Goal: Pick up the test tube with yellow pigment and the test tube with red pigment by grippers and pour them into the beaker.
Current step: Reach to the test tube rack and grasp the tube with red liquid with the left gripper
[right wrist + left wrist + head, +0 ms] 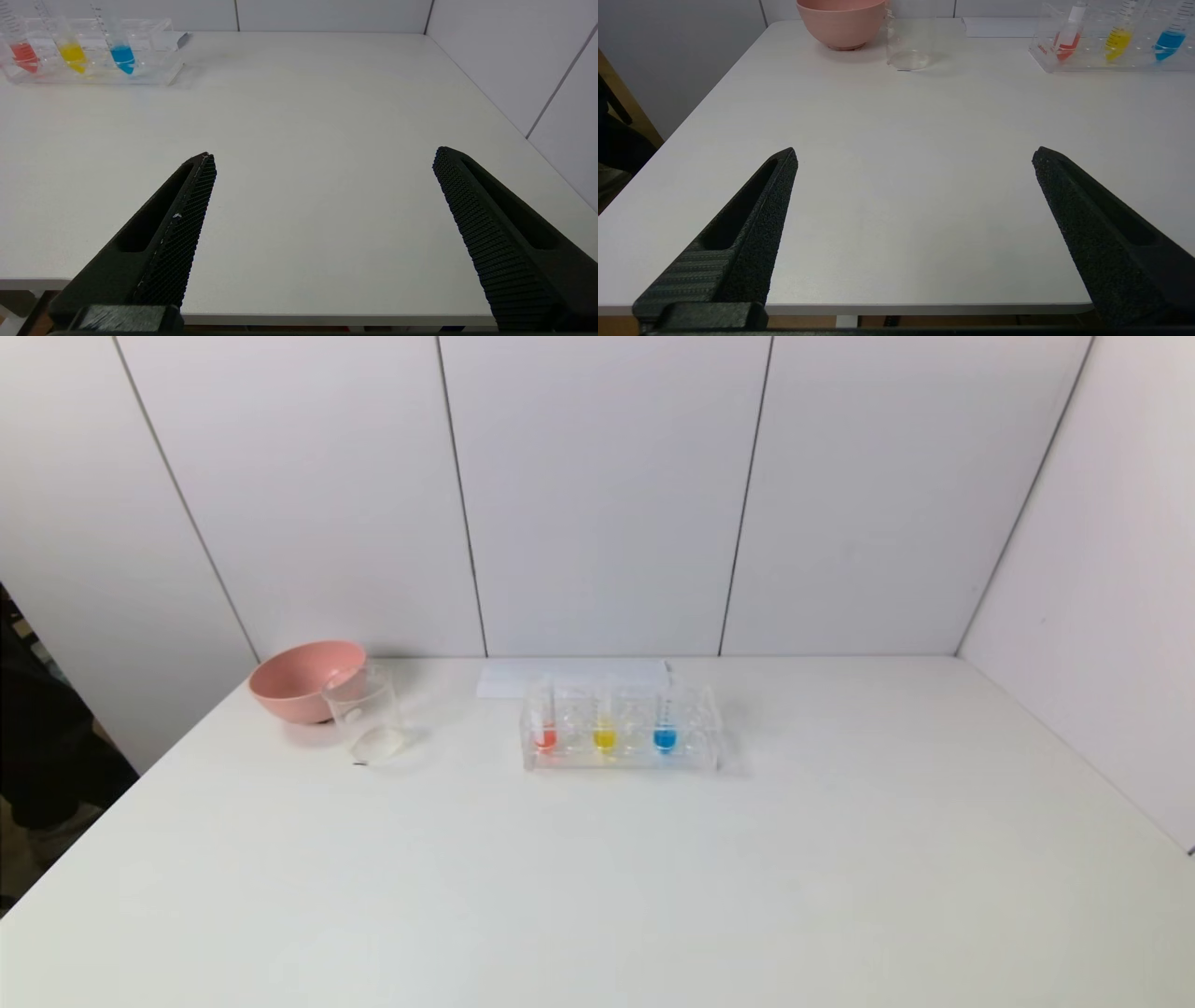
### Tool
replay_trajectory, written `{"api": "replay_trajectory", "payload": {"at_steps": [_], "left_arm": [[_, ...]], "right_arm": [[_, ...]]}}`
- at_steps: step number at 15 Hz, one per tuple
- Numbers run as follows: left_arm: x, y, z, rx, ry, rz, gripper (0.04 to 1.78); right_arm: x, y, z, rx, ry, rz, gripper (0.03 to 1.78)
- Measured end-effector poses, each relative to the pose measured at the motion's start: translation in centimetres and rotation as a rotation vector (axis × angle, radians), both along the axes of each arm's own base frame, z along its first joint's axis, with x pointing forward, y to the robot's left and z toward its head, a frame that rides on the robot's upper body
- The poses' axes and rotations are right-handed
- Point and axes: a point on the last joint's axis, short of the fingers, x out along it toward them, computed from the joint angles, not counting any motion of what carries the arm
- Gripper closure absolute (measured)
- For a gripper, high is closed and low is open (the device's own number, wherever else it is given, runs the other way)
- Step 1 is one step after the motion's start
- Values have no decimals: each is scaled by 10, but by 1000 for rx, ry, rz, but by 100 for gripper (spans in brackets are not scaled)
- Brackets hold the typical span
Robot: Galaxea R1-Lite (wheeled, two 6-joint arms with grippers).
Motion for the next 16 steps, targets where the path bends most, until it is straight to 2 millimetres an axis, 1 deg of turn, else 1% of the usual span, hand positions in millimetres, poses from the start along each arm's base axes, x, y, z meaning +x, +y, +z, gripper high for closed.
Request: {"api": "replay_trajectory", "payload": {"at_steps": [6, 9, 12, 16], "left_arm": [[-1, 0, 3, 11, -13, 3, 6], [-8, 0, 23, 5, -71, -2, 6], [-18, 0, 42, 5, -83, -8, 6], [-22, 0, 70, 5, -102, -8, 6]], "right_arm": [[0, 0, 0, 0, 0, -1, 11], [0, 0, 0, 0, 0, -1, 11], [0, 0, 0, 0, 0, 0, 11], [0, 0, 0, 0, 0, 0, 11]]}}
